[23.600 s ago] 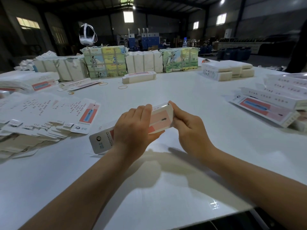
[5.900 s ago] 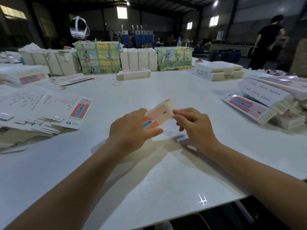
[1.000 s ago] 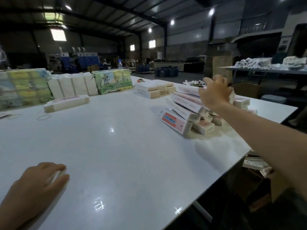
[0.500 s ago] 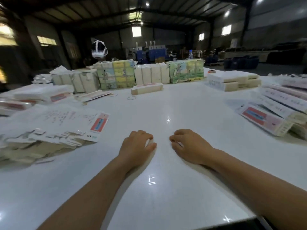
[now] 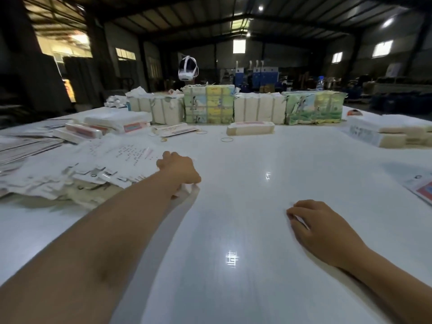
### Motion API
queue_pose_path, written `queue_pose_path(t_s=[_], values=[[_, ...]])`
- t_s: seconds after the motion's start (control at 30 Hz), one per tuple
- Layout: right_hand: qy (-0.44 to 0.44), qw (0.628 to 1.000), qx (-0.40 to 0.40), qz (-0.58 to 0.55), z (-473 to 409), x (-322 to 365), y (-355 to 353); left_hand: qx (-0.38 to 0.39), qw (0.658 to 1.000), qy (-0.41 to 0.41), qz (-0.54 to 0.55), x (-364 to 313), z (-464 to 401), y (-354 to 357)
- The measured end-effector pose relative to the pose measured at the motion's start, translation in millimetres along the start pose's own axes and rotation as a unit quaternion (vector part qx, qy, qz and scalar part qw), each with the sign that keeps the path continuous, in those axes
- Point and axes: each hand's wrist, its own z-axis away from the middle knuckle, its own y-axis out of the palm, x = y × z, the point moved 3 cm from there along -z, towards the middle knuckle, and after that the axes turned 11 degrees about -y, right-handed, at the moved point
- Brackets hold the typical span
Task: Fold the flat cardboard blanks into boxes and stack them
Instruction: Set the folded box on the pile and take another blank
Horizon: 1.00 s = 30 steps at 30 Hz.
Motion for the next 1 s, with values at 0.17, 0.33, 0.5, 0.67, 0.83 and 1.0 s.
queue_pose_path(t_s=[0.17,0.33,0.5,0.67,0.83,1.0], values=[[0.003,1.0,0.003,-0.001,-0.5,-1.3,1.4,0.051,0.997,-0.031,-0.042,-3.9,-20.1,-3.1],[0.008,1.0,0.011,-0.007,1.3,0.3,-0.5,0.067,0.992,0.024,-0.103,-19.9,-16.2,-2.6],[0.014,1.0,0.019,-0.011,0.1,0.2,-0.9,-0.032,0.981,0.066,-0.18,-20.2,-6.2,3.0],[0.009,1.0,0.018,-0.02,0.3,1.5,-0.9,-0.1,0.979,0.041,-0.171,-7.8,12.1,12.7],[0.049,0.992,-0.036,-0.11,-4.2,-2.6,-5.4,-0.176,0.977,0.121,-0.004,-30.2,69.4,2.0],[0.32,0.699,-0.204,-0.605,0.0,-13.1,-24.3,-0.243,0.929,0.276,0.043,-74.8,146.8,3.8]])
